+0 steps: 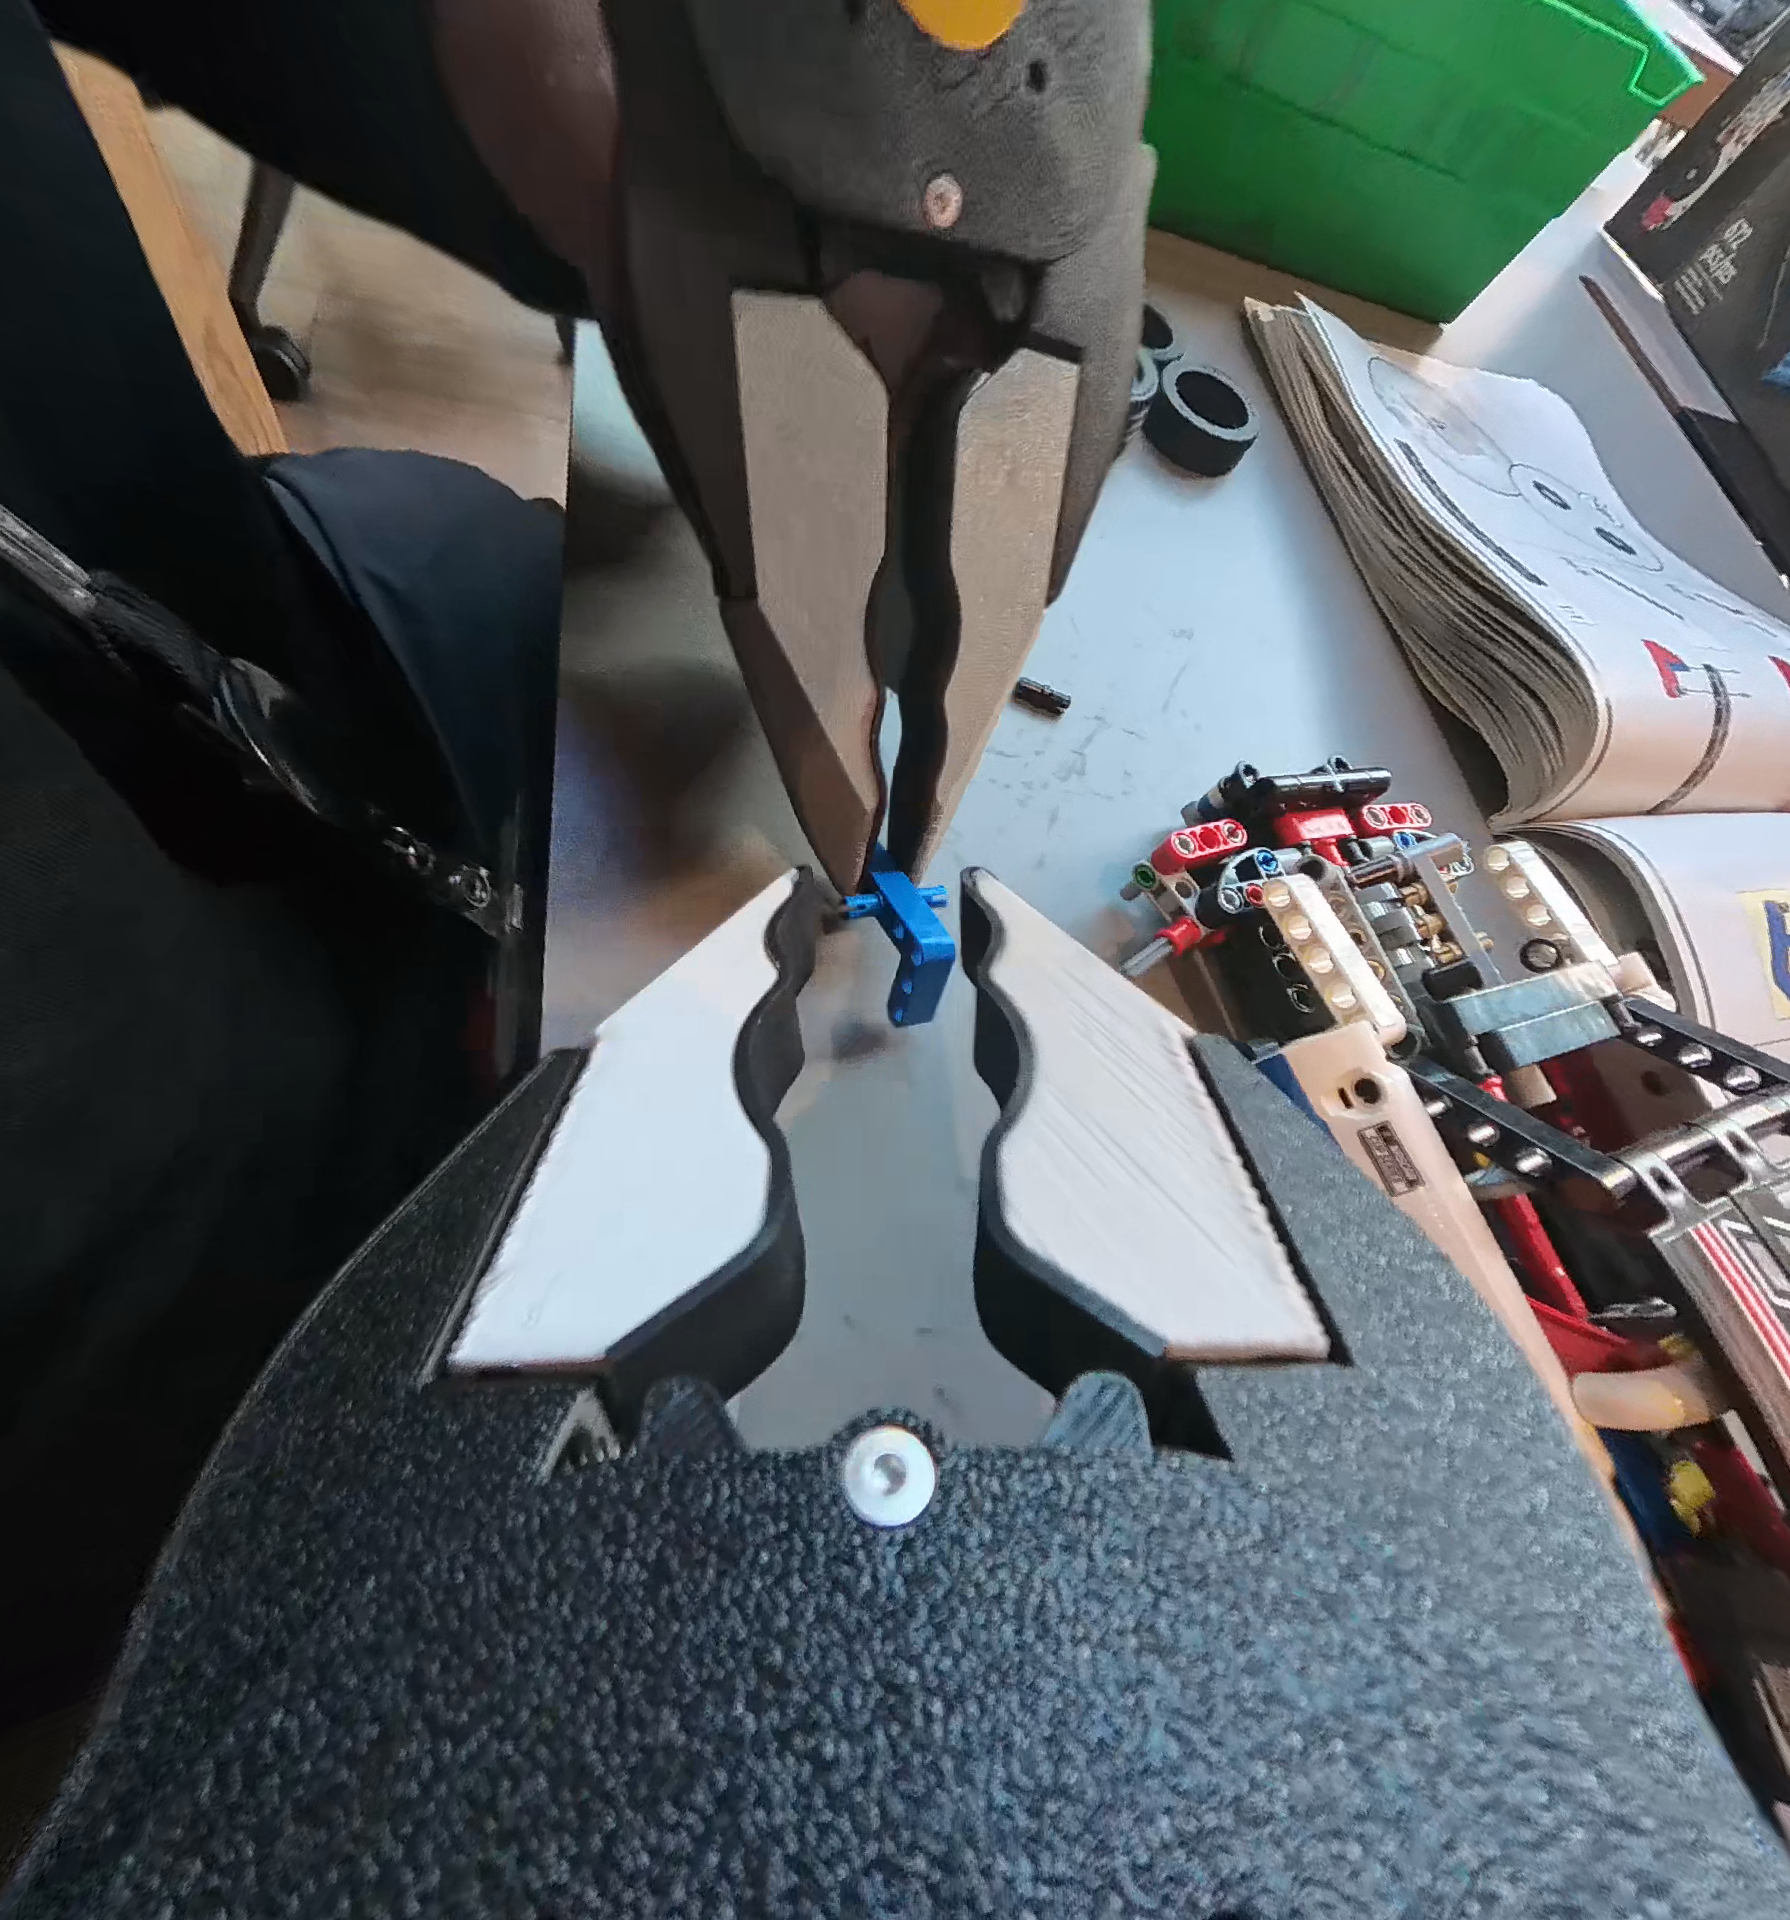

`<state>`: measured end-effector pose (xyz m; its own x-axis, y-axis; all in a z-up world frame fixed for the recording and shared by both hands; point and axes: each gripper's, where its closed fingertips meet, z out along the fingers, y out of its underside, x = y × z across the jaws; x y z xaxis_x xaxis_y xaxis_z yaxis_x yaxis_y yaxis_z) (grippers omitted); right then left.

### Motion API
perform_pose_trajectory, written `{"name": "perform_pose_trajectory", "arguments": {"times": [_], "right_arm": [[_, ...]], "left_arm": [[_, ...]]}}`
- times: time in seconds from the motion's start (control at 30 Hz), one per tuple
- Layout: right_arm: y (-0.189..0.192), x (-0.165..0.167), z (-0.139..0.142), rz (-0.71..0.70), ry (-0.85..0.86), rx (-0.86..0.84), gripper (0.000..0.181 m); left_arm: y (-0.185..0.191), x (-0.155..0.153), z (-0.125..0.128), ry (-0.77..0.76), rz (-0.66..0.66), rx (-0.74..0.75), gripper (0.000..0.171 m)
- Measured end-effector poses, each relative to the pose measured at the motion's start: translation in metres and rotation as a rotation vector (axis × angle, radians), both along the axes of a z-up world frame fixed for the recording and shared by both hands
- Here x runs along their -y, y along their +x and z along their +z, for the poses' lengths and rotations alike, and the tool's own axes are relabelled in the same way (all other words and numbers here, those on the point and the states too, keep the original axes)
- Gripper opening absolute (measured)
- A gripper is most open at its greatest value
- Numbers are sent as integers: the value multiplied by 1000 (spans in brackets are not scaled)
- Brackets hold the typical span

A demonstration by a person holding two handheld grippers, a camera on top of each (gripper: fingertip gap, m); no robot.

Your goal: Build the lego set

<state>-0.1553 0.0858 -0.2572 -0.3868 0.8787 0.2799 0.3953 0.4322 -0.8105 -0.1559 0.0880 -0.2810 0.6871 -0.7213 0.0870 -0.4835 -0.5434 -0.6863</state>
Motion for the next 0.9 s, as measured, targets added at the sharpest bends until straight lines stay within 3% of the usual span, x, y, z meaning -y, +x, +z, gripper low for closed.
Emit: {"name": "perform_pose_trajectory", "arguments": {"times": [0.1, 0.37, 0.53, 0.9], "right_arm": [[-1, 1, -2, 9, 14, 26, 28], [-7, -11, -1, -35, -142, 98, 26], [-9, -9, -13, -12, -51, 162, 17], [-9, -5, -15, 22, -16, 234, 17]], "left_arm": [[4, -1, 6, -41, -21, 45, 5], [-2, -6, 3, 144, -102, -231, 5], [-2, -6, 1, 211, -119, -301, 5], [-4, -5, 1, 354, -159, -463, 5]]}}
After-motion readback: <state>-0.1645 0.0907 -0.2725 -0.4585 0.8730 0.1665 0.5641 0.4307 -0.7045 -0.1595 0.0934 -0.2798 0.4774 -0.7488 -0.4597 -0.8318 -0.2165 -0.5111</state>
